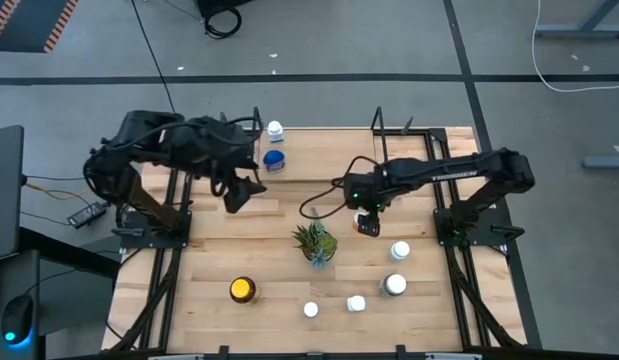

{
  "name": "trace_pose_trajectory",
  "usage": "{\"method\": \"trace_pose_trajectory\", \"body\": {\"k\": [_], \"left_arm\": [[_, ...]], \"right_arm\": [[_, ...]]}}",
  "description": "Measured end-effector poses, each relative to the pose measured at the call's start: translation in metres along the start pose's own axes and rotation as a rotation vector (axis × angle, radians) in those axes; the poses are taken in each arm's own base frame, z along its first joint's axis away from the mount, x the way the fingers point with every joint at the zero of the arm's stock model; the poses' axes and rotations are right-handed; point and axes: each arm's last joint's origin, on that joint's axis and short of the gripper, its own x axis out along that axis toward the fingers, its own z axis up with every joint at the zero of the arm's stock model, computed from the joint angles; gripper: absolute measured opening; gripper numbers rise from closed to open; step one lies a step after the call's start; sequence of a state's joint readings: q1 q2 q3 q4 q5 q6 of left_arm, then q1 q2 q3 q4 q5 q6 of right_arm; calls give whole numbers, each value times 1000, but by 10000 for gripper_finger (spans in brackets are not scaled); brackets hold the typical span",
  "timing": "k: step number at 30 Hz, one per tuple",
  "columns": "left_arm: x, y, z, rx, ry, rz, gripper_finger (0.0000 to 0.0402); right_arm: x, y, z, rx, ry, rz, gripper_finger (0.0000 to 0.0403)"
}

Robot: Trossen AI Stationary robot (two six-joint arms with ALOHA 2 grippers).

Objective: Pick and place medicine bottles onto shelf by color
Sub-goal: Put the orange pill bottle on the shelf

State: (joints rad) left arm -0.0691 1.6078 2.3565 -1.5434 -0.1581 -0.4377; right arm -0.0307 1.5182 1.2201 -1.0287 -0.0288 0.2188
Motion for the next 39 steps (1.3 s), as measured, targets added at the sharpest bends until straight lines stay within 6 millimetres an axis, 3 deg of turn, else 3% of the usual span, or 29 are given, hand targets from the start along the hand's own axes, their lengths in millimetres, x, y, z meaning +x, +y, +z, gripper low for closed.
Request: {"method": "trace_pose_trajectory", "body": {"k": [14, 19, 25, 31, 39], "left_arm": [[-9, -24, -16, 71, 41, -73, 297], [-10, -29, -20, 104, 34, -72, 297], [-11, -31, -21, 137, 35, -79, 297], [-11, -31, -21, 137, 35, -78, 297], [-11, -32, -20, 124, 28, -82, 298]], "right_arm": [[31, 2, 10, 40, 81, -4, 295], [37, -4, 7, 138, 80, -37, 295], [47, -2, -3, 219, 127, -38, 295], [47, 4, 0, 262, 77, -57, 295], [57, -7, -7, 292, 95, -110, 295]]}}
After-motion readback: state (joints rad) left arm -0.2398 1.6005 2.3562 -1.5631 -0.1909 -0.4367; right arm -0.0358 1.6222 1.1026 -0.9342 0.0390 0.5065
